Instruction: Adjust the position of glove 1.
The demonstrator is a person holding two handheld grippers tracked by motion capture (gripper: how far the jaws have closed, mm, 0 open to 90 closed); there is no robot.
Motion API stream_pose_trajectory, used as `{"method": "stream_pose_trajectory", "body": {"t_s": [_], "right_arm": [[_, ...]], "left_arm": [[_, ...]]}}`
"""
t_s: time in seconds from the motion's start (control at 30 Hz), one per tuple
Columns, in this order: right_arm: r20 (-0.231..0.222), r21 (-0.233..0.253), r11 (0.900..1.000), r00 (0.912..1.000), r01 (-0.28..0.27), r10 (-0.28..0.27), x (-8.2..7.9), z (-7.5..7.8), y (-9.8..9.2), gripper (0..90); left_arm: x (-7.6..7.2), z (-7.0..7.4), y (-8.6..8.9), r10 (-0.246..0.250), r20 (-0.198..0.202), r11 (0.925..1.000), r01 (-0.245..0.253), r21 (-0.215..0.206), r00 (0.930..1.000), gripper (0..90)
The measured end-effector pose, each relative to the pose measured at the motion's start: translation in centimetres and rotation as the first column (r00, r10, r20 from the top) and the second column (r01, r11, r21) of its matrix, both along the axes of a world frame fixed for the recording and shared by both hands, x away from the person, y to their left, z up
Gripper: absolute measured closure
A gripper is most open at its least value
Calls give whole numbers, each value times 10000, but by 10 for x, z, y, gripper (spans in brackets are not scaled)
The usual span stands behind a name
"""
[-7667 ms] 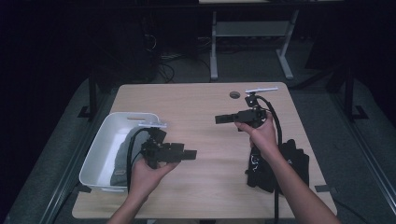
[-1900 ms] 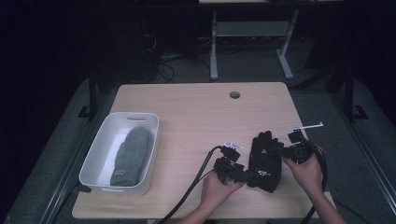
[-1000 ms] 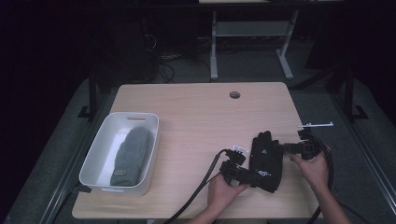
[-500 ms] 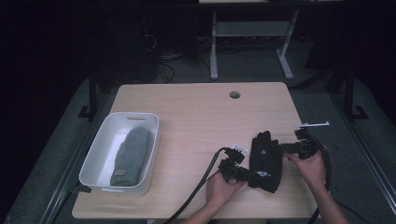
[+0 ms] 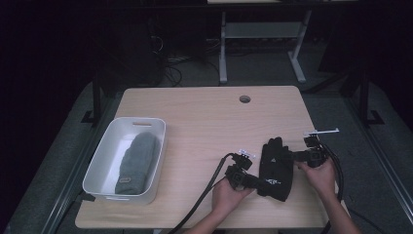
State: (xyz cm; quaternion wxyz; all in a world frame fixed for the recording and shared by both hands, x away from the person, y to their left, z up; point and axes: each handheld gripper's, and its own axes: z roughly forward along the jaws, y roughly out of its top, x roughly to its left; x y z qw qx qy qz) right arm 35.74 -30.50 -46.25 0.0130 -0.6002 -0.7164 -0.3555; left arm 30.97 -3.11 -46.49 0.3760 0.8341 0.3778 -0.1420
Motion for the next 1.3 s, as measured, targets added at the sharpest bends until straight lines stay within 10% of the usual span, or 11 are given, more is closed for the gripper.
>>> {"method": "stream_pose_trajectory", "body": {"t_s": [0.23, 0.53, 1.3], "right_arm": [[40, 64, 10000, 10000, -5, 4, -1, -1, 0, 540], [-83, 386, 9992, 10000, 52, -49, -3, -4, 0, 677], [-326, 1725, 9846, 9992, 284, -231, -11, 4, -10, 763]], "left_arm": [[-7, 1, -7, -171, 156, 9998, 169, 102, 9997, 414], [-9, 1, -24, -587, 1118, 9950, 491, 868, 9920, 719], [3, 2, -4, -561, -231, 9980, 554, -302, 9982, 849]]}}
